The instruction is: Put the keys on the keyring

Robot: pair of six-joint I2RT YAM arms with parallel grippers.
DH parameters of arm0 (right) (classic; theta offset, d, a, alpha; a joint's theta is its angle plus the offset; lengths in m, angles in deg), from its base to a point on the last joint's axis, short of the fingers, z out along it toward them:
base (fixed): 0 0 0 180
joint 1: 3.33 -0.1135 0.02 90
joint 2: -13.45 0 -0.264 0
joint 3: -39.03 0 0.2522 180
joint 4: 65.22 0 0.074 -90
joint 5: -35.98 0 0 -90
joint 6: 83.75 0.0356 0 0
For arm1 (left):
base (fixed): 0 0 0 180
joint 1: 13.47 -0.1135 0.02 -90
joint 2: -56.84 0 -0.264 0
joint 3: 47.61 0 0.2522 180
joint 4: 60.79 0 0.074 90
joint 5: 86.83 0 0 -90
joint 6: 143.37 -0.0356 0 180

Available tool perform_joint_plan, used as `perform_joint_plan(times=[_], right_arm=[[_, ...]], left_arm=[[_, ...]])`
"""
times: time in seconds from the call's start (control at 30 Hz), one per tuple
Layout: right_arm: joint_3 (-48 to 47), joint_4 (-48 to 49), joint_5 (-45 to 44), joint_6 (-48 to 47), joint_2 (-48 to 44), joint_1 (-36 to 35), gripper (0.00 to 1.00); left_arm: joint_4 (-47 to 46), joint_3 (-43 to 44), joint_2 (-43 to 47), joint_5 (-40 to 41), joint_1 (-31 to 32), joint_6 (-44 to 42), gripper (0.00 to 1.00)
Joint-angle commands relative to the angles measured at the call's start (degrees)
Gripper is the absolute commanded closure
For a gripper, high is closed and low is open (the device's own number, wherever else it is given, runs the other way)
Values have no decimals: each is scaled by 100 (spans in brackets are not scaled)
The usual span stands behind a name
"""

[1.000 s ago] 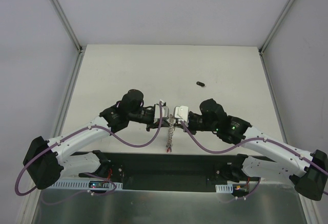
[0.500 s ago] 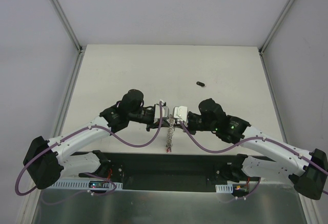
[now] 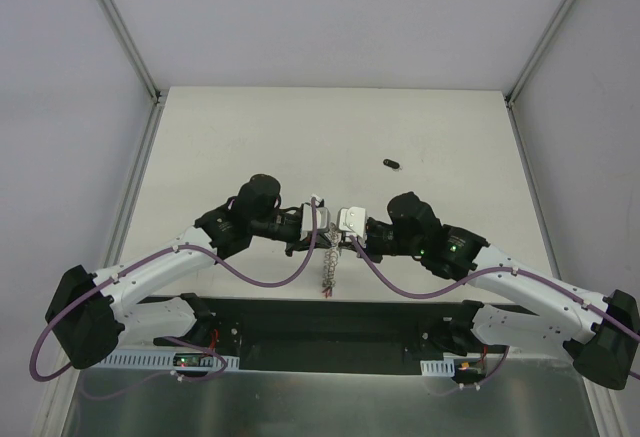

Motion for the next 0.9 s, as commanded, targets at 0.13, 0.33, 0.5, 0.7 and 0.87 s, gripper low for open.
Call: perform_joint_plan(times=[0.13,0.33,0.5,0.7,0.87], right_arm=[[-264,127,71,-89,-9,-33,99],[-272,110,159,-89,44,-33,99],[-290,110,177,-89,70,-33,99],[-308,119,387,-88,88,-33,99],[-308,119,528,-89,62,-41,99]], left_arm=[[-267,263,-48,-402,40,58,100],[-267,316,-92,-534,49,102,100],[-267,333,-101,-736,40,129,100],[-276,333,-118,-780,49,111,100],[-276,316,-101,-815,67,85,100]])
